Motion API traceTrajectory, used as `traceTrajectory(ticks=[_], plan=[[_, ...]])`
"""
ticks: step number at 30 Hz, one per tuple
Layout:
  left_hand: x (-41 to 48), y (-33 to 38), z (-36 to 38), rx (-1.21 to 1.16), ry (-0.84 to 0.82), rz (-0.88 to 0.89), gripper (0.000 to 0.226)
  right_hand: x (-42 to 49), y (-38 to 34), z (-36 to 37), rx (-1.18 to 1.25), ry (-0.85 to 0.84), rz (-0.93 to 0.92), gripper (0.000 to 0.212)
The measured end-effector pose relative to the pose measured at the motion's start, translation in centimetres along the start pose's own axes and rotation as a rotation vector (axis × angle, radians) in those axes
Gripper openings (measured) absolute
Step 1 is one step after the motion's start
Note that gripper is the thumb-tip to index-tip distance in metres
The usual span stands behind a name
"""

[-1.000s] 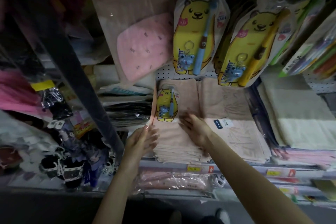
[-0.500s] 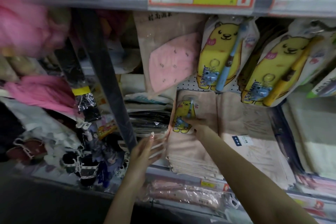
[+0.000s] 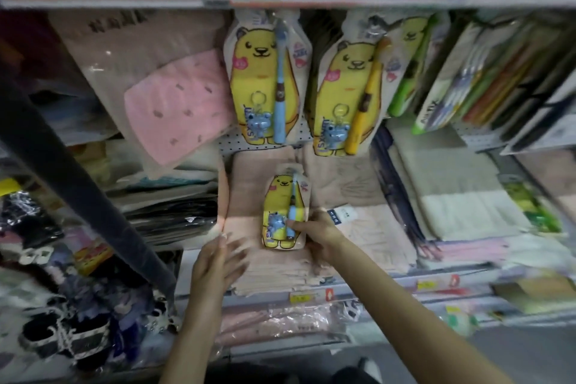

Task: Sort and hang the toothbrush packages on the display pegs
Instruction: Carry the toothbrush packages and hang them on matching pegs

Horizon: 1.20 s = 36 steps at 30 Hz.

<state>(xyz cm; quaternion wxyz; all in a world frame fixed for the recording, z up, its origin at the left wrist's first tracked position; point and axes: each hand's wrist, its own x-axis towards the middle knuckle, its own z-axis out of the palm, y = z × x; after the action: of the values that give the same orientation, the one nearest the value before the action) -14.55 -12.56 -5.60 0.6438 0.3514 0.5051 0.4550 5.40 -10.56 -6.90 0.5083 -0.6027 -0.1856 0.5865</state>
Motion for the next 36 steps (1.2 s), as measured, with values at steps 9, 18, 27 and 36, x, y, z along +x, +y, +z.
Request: traceTrajectory(ticks=[9, 18, 27, 36], plan=[[-0.4, -0.2, 3.2, 0.030, -0.129, -0.064, 0.017, -6.5, 0.2, -3.2, -0.239, -0.233, -0.130, 0.037], [-3.6, 4.7, 4.0, 0.012, -0.158, 0.151, 0.023, -9.5, -1.8, -1.3, -0.376, -0.304, -0.513, 0.027], [-4.7, 12.3, 5.6, -0.040, -0.262, 0.412, 0.015, -11.6, -5.7, 1.4, -0.237, -0.289, -0.775, 0.023], [-3.7, 15.2, 8.0, -0.152, -0.333, 0.432, 0.022, -12.0, -7.7, 3.6, -0.132, -0.147, -0.853, 0.018]])
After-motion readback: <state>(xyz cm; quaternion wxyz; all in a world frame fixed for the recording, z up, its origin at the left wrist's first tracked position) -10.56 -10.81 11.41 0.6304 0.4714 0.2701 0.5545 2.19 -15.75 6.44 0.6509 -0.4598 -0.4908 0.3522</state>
